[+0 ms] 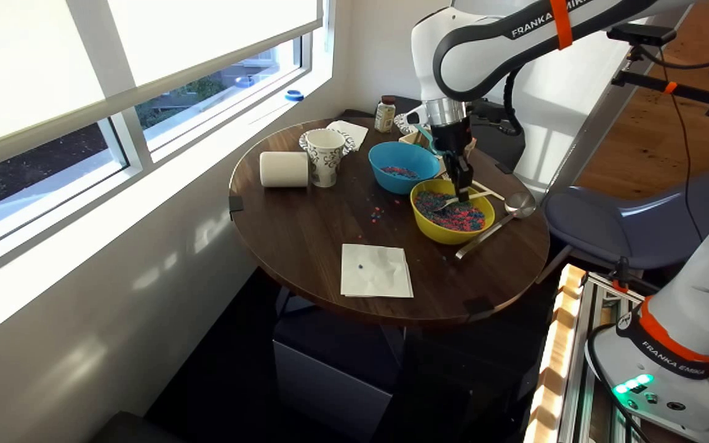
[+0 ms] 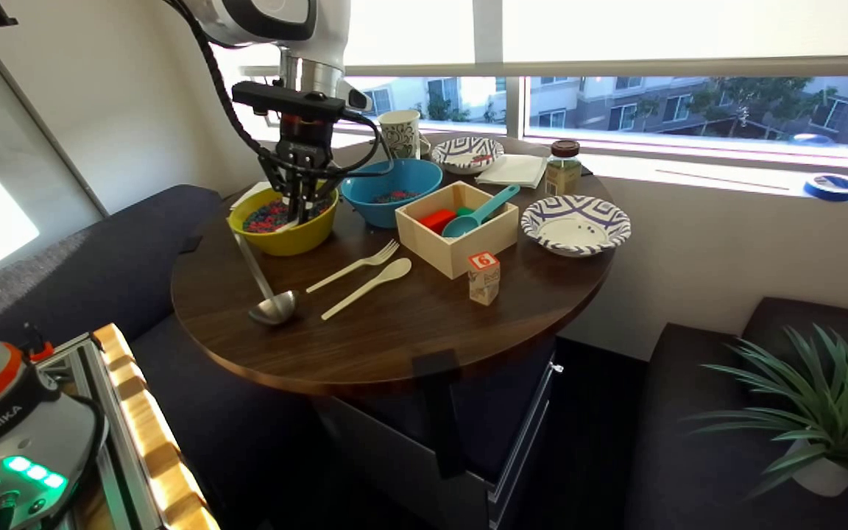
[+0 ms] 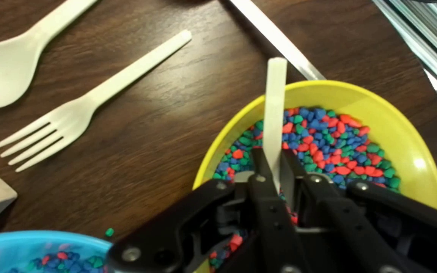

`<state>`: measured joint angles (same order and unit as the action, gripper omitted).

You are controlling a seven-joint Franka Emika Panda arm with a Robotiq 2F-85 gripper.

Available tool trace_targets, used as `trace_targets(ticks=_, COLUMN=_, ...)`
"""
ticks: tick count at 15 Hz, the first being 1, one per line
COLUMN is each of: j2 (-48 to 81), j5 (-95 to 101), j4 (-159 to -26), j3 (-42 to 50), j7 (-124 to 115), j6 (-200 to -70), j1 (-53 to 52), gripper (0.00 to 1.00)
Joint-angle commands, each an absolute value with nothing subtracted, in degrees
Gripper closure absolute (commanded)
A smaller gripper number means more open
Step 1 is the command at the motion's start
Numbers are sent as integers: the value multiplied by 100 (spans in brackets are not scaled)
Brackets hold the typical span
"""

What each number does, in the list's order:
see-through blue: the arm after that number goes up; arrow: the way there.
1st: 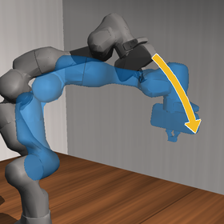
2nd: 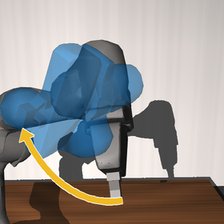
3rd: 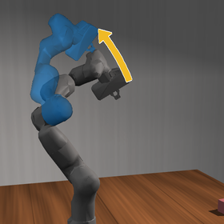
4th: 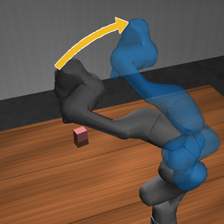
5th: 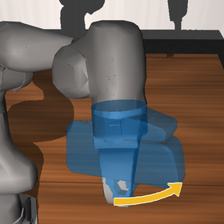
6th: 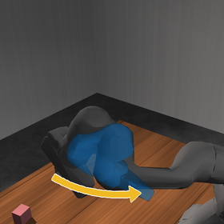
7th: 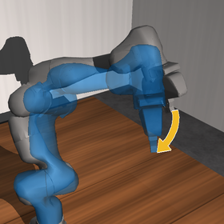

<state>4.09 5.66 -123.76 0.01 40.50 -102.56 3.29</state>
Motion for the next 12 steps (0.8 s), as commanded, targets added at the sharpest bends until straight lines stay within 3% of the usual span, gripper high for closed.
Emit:
trace_targets(ticks=1, j2=89, j5=874, j4=-12898, j3=25, j7=4299, j6=-10908, j1=269, gripper=97)
trace_targets(ticks=12, j2=-277, j5=1012, j4=-13274, j3=26, j7=4964, j6=-11286, j1=108, gripper=97)
